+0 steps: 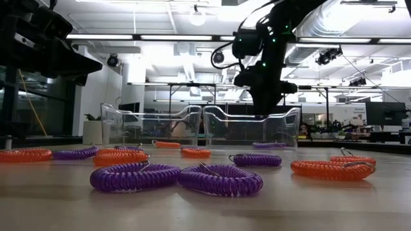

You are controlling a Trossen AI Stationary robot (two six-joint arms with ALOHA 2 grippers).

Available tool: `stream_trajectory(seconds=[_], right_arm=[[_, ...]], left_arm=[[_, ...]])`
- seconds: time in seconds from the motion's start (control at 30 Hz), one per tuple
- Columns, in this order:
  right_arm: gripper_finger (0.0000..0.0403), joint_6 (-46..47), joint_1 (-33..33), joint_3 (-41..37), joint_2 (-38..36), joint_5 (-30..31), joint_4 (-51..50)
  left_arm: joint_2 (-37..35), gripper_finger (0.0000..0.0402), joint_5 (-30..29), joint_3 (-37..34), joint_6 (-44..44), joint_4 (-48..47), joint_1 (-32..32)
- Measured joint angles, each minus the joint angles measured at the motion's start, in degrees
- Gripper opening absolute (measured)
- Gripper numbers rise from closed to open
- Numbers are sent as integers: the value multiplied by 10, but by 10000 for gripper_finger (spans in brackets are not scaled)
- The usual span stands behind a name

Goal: Sort spring keychains
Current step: Put the orange spring keychain into the left bin

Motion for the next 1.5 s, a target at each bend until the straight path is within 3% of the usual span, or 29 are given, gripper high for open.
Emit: stream_trajectory(seconds=[0.23, 0.43, 0.67, 1.0, 1.23, 1.5], right_arm=[[183, 1, 27, 0, -40, 9, -11], [187, -21, 92, 1, -87, 13, -18], [187, -67, 197, -13, -99, -28, -56], [182, -122, 344, -152, -114, -101, -46], [184, -159, 426, -241, -169, -101, 53], [186, -222, 461, -287, -176, -79, 119]], left_arm=[[0, 3, 0, 0, 0, 0, 0], [0, 3, 0, 0, 0, 0, 0], [0, 3, 0, 0, 0, 0, 0], [0, 3, 0, 0, 0, 0, 0], [0, 3, 0, 0, 0, 0, 0], [0, 3, 0, 0, 0, 0, 0]])
